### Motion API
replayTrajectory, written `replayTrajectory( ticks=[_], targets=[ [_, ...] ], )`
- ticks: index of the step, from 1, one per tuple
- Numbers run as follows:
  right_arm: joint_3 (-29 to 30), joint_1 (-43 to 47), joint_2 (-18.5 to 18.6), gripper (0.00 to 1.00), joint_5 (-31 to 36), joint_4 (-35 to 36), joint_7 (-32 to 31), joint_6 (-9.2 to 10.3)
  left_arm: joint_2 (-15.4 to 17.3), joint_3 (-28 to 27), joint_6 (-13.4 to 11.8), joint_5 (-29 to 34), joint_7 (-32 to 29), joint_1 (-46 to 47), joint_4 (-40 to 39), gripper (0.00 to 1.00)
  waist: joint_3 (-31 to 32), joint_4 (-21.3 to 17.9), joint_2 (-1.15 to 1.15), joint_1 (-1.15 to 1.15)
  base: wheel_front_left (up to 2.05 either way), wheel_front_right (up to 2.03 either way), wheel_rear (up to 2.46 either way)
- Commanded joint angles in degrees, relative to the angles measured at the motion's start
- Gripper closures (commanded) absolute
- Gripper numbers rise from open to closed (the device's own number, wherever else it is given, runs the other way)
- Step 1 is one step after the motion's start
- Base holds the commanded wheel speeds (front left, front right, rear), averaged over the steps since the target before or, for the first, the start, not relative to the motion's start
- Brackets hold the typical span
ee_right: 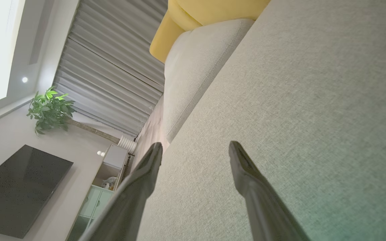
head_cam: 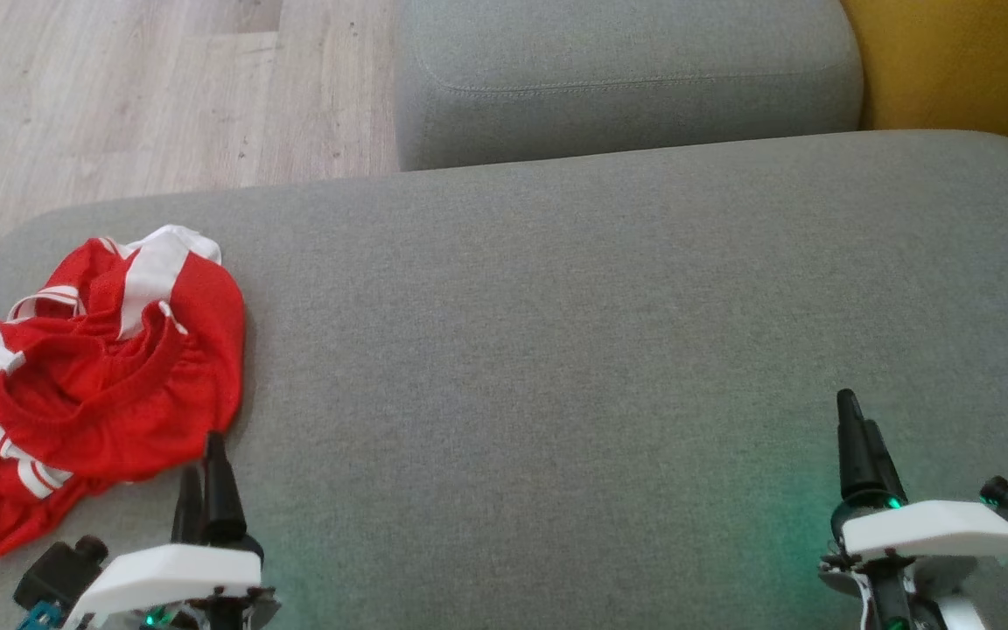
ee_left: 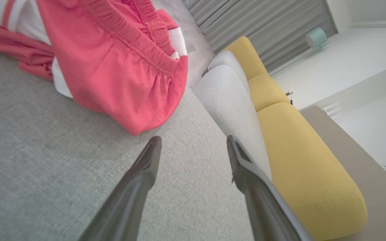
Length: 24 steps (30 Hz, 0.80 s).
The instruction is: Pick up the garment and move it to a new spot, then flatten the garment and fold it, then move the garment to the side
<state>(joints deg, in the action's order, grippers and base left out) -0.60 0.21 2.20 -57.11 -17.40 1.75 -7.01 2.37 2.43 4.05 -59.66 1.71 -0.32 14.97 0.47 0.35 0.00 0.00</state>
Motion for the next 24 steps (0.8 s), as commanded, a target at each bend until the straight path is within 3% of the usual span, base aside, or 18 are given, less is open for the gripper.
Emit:
replayTrajectory(
  ticks=[1,24],
  targets=[
    [-1.07,-3.27,0.35,0.00,2.07,2.34,0.99,-0.21,0.32,-0.12,-0.22,1.96,0.94,2.98,-2.18,0.00,0.07,0.02,0.00,0.00,0.00,0.00,0.00],
    [-5.20,-3.72,0.45,0.00,17.44,1.87,4.71,-0.29,0.38,2.34,-0.99,17.72,4.69,2.47,-3.01,0.00,1.74,0.17,0.00,0.00,0.00,0.00,0.00]
  ],
)
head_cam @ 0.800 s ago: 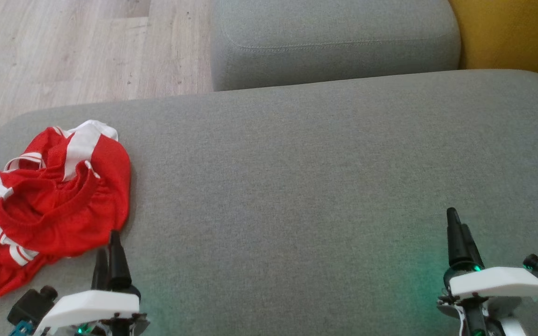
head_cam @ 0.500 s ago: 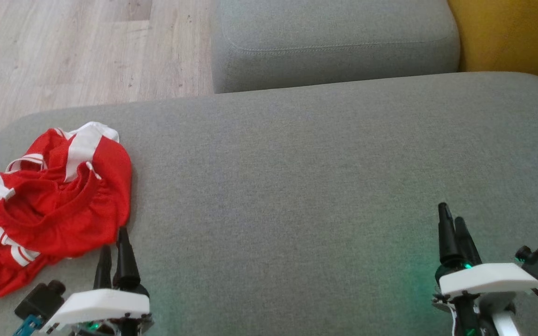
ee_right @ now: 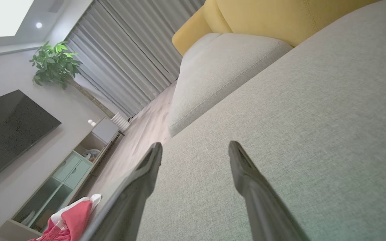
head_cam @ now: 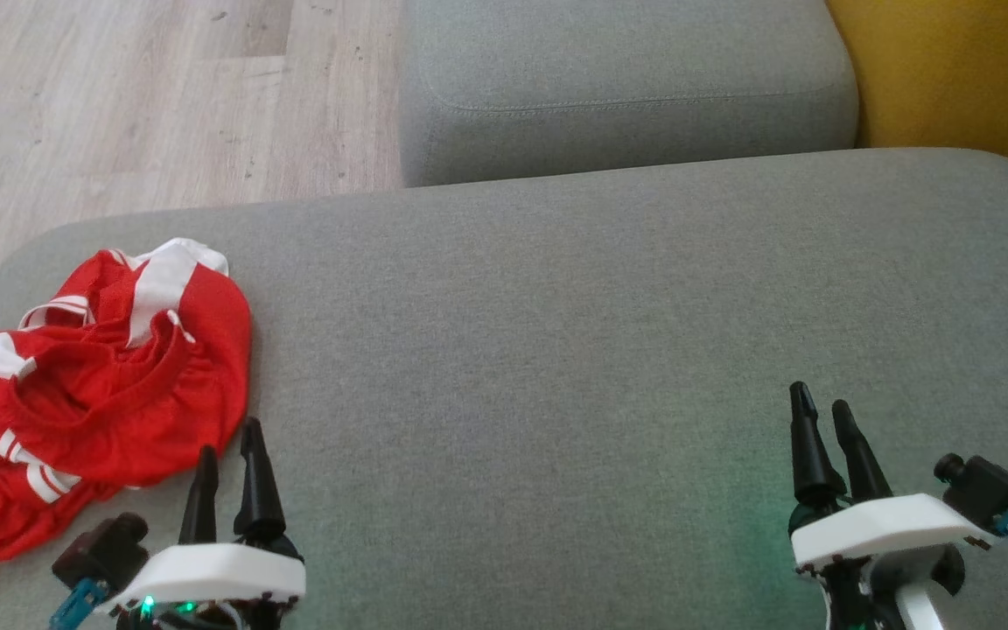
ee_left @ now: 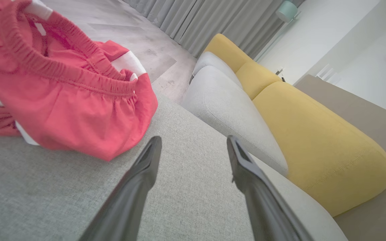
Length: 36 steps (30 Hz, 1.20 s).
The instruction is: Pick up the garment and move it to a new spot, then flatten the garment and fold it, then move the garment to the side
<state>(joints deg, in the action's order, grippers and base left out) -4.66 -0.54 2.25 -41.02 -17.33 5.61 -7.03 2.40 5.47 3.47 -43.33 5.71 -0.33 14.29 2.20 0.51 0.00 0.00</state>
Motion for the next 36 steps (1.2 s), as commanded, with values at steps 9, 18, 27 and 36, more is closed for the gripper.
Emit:
replayTrajectory(
  ticks=[9,18,27,36],
  targets=[
    [-2.44,-3.28,0.45,0.00,8.34,1.12,2.54,-0.31,0.37,0.30,-1.45,8.60,2.39,2.54,-2.51,0.00,0.33,0.15,0.00,0.00,0.00,0.00,0.00],
    [-3.46,-3.55,0.49,0.00,14.83,-0.30,4.06,-0.35,0.39,0.96,-2.13,15.02,3.92,2.63,-2.27,0.00,1.05,0.33,0.00,0.00,0.00,0.00,0.00],
    [-4.42,-4.34,0.53,0.00,20.57,-2.10,5.41,-0.38,0.42,2.30,-1.81,21.41,5.28,3.06,-1.97,0.00,1.21,0.63,0.00,0.00,0.00,0.00,0.00],
    [-3.85,-5.05,0.57,0.00,27.44,-4.50,6.93,-0.41,0.44,3.13,-3.60,27.58,6.82,3.57,0.35,0.00,1.44,0.81,0.00,0.00,0.00,0.00,0.00]
  ],
)
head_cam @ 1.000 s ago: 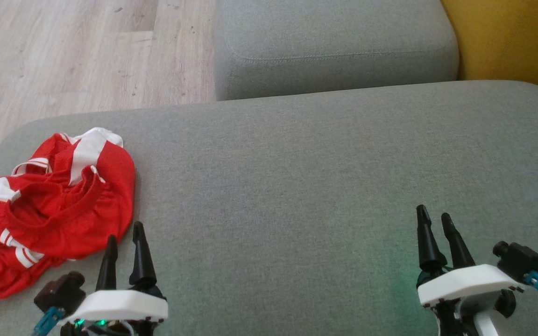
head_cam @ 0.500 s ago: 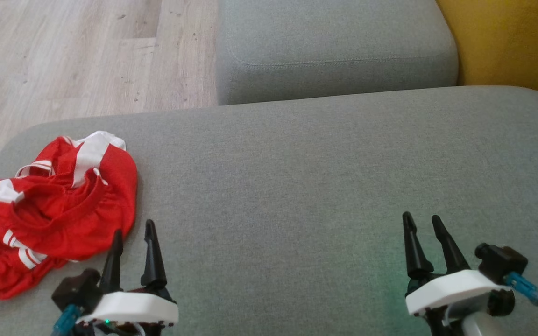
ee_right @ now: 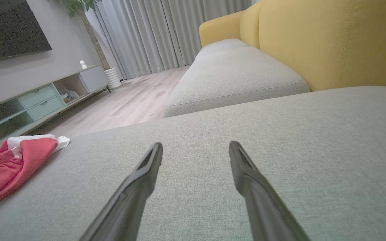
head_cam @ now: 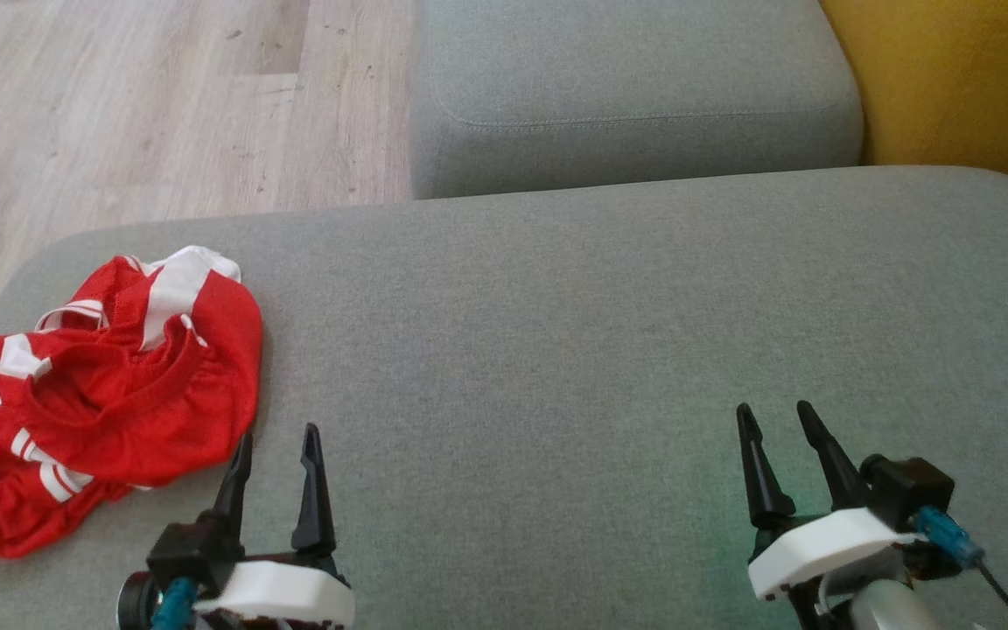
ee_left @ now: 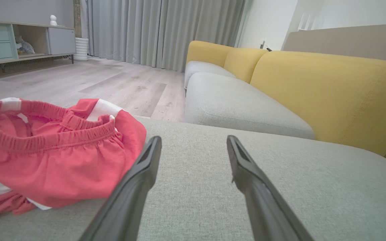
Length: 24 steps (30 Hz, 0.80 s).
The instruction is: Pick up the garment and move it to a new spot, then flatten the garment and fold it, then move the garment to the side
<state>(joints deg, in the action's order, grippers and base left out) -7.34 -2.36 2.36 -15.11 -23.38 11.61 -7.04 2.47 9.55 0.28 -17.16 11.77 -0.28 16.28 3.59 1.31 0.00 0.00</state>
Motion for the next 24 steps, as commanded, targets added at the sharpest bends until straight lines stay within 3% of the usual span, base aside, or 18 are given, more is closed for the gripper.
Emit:
replayTrajectory(
  ticks=[1,14,24],
  targets=[
    [-1.03,-3.23,0.46,0.00,2.25,1.36,1.10,-0.40,0.38,-0.87,-0.54,1.91,0.92,3.58,-1.39,0.00,0.12,0.03,0.00,0.00,0.00,0.00,0.00],
    [-0.16,-3.53,0.52,0.00,10.91,-1.37,3.30,-0.45,0.41,-0.07,-2.35,8.35,3.13,4.07,1.42,0.00,1.17,0.11,0.00,0.00,0.00,0.00,0.00],
    [0.60,-3.32,0.52,0.00,10.98,-2.35,3.39,-0.45,0.41,-0.71,-2.26,7.77,3.23,4.26,2.05,0.00,1.26,0.30,0.00,0.00,0.00,0.00,0.00]
  ],
)
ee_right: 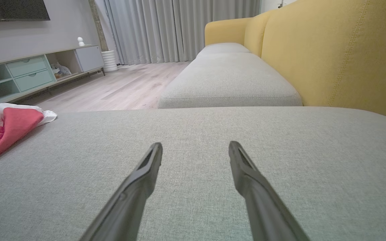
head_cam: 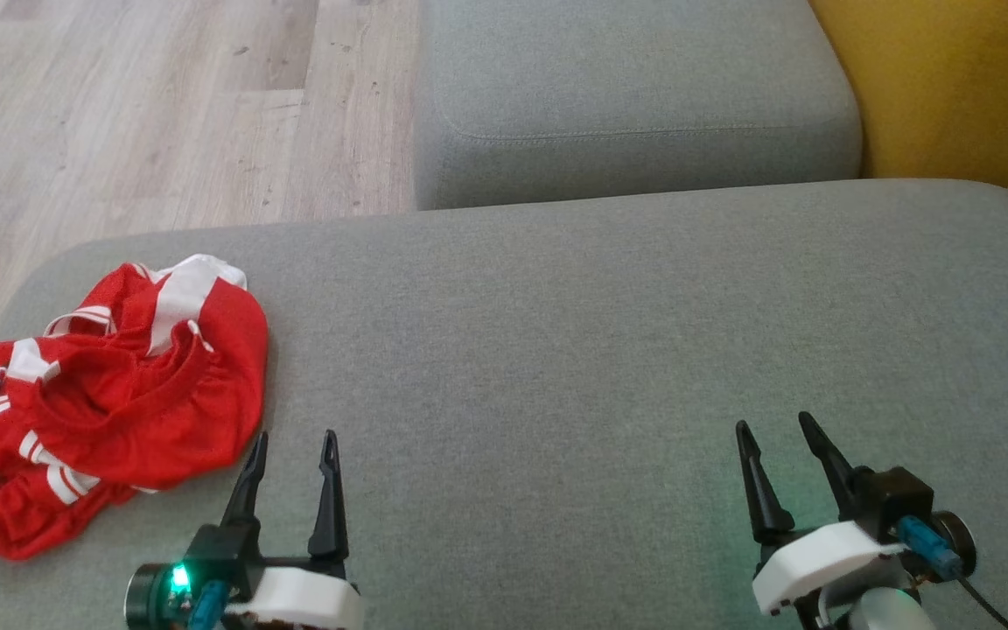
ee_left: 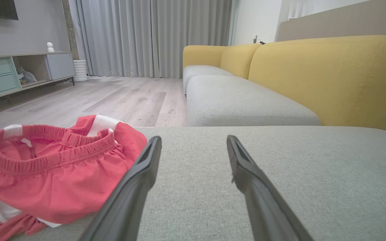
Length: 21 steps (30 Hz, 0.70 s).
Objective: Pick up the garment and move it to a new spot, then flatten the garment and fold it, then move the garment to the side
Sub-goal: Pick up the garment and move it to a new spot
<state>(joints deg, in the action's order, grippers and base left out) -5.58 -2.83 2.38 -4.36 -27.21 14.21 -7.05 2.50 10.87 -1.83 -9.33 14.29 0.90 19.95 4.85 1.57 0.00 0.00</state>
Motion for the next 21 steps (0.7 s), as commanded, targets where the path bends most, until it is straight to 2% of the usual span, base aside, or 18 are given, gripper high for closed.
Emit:
replayTrajectory(
  ticks=[1,10,14,21],
  targets=[
    [-1.12,-2.83,0.50,0.00,0.17,1.40,0.79,-0.44,0.38,-2.06,-0.14,-0.09,0.71,3.06,-1.56,0.00,0.01,0.08,0.00,0.00,0.00,0.00,0.00],
    [-0.90,-2.48,0.50,0.00,-0.19,1.33,0.79,-0.44,0.38,-2.39,-0.17,-0.19,0.71,3.30,-0.99,0.00,-0.14,2.23,0.00,0.00,0.00,0.00,0.00],
    [-0.68,-2.00,0.50,0.00,-0.16,1.50,0.79,-0.44,0.38,-2.36,-0.30,0.05,0.71,3.85,-0.96,0.00,-0.34,6.38,0.00,0.00,0.00,0.00,0.00],
    [-0.76,-1.72,0.50,0.00,-0.28,1.74,0.79,-0.44,0.38,-4.13,-0.47,1.02,0.71,4.02,-1.30,0.00,-1.01,17.60,0.00,0.00,0.00,0.00,0.00]
  ],
)
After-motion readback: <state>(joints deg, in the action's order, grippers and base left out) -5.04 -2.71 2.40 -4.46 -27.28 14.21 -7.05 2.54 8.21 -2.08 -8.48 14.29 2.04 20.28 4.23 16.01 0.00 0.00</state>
